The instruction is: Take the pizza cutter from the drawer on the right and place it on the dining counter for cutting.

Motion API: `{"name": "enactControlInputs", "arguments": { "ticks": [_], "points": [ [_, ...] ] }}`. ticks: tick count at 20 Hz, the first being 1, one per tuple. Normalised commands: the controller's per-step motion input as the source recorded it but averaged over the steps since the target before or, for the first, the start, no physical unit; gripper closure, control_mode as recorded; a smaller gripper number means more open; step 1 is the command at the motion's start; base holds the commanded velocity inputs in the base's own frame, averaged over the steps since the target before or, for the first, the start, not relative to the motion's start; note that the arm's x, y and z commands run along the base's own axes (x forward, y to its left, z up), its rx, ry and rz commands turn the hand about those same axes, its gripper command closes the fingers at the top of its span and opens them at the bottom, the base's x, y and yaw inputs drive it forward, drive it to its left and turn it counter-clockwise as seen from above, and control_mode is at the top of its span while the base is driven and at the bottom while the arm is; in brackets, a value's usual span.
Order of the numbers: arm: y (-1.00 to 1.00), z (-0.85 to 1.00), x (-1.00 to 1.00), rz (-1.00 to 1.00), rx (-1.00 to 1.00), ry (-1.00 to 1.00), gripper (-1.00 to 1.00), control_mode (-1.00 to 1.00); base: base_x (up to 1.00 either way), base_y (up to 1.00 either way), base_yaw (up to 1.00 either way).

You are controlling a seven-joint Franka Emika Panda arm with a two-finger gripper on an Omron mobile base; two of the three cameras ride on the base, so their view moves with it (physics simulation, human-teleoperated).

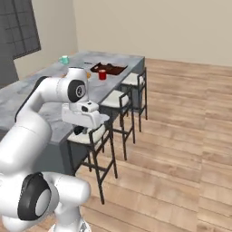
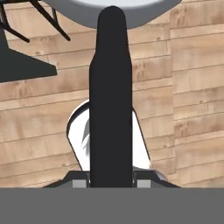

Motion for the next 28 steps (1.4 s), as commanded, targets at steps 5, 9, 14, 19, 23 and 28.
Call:
{"name": "enactControlInputs", "arguments": {
  "ticks": [5, 9, 14, 19, 23, 28],
  "points": [
    [0.00, 0.00, 0.00, 0.00, 0.00, 0.00, 1.00, 1.00, 0.03, -0.94, 0.63],
    [0.00, 0.00, 0.00, 0.00, 0.00, 0.00, 1.00, 1.00, 0.02, -0.91, 0.67],
    [0.00, 0.00, 0.00, 0.00, 0.00, 0.00, 1.00, 1.00, 0.04, -0.92, 0.66],
    [0.00, 0.00, 0.00, 0.00, 0.00, 0.00, 1.00, 1.00, 0.03, -0.93, 0.66],
    [0.00, 0.00, 0.00, 0.00, 0.00, 0.00, 1.00, 1.00, 0.08, -1.00, 0.56],
    [0.00, 0.00, 0.00, 0.00, 0.00, 0.00, 1.00, 1.00, 0.15, -1.00, 0.50]
  ]
}}
